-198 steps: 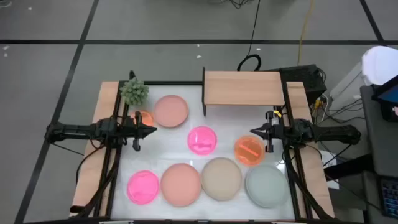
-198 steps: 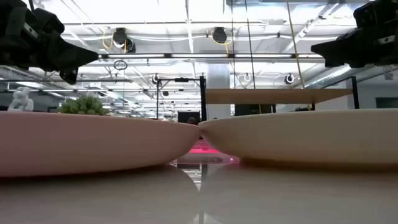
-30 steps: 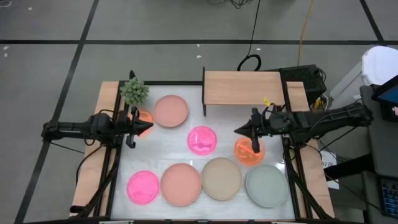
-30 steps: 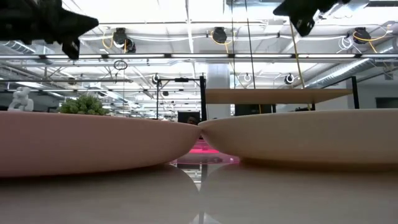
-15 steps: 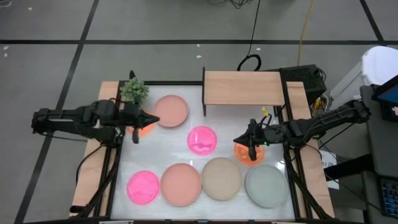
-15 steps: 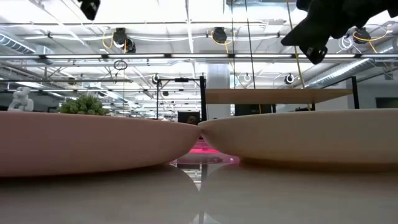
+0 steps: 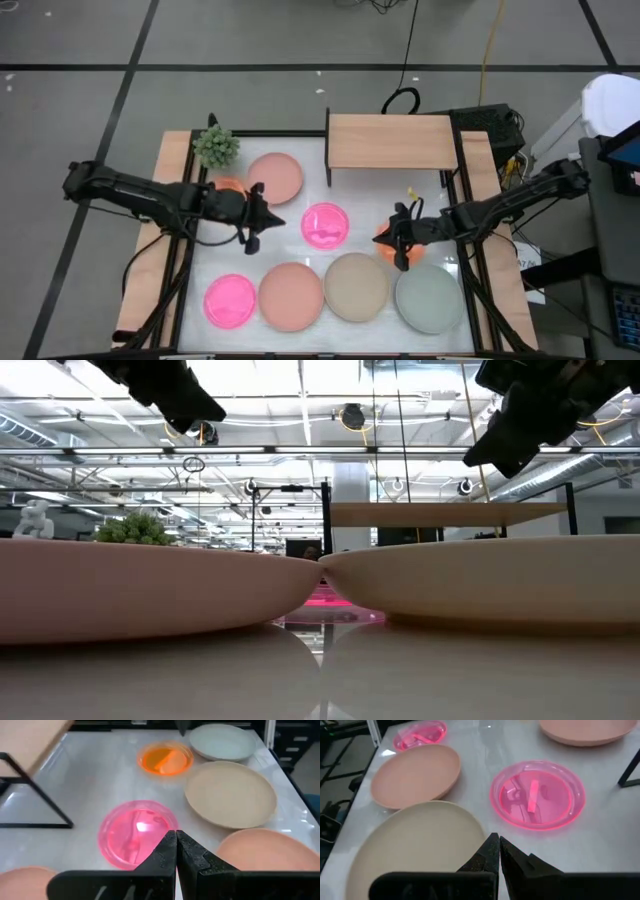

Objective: Place and stack plates onto a shelf
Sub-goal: Put the brown plate on the shelf

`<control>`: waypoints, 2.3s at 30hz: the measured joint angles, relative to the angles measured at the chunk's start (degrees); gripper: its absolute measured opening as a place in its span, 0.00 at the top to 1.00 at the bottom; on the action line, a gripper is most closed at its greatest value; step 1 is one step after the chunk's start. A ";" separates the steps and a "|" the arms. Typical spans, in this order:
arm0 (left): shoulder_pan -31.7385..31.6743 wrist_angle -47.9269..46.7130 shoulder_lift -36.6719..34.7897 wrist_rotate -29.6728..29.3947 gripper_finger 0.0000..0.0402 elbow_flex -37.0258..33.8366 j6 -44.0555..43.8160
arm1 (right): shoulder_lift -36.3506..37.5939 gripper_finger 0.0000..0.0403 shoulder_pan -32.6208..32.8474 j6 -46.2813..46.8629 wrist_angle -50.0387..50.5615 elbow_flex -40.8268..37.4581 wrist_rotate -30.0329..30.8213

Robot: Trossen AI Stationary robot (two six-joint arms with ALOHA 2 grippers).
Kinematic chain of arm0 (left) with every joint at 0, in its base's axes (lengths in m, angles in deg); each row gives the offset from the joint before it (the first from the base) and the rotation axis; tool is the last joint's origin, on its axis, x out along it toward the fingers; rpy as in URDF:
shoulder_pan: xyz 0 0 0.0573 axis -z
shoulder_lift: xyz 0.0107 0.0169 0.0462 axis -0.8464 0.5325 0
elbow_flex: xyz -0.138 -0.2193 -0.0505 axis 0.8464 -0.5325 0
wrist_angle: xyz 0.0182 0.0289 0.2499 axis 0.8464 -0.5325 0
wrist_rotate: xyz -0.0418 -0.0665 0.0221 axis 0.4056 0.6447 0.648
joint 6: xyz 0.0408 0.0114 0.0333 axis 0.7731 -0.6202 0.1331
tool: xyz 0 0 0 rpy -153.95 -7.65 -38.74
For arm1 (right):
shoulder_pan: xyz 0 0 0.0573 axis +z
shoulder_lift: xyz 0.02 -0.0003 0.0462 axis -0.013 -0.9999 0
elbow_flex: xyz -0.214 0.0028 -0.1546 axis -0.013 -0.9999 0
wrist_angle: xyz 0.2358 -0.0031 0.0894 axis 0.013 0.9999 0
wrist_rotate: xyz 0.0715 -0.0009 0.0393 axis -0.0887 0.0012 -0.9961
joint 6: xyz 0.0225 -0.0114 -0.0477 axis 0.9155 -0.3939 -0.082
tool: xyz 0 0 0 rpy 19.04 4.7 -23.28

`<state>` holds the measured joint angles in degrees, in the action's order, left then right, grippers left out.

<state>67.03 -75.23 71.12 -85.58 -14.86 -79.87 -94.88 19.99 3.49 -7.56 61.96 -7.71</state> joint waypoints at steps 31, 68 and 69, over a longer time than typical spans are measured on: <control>12.26 27.16 18.04 -6.44 1.00 0.00 -11.18 | -6.56 1.00 14.89 10.90 3.95 6.09 -5.66; 11.41 27.32 18.09 -11.03 1.00 0.00 -7.86 | -36.51 0.54 26.25 -10.83 18.03 25.75 -6.02; 11.34 27.32 18.08 -11.04 1.00 0.00 -7.86 | -37.03 0.55 26.25 -11.89 17.99 25.75 -6.00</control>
<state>78.37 -47.92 89.20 -96.61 -14.86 -87.73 -131.91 46.24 -8.41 10.43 87.71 -13.71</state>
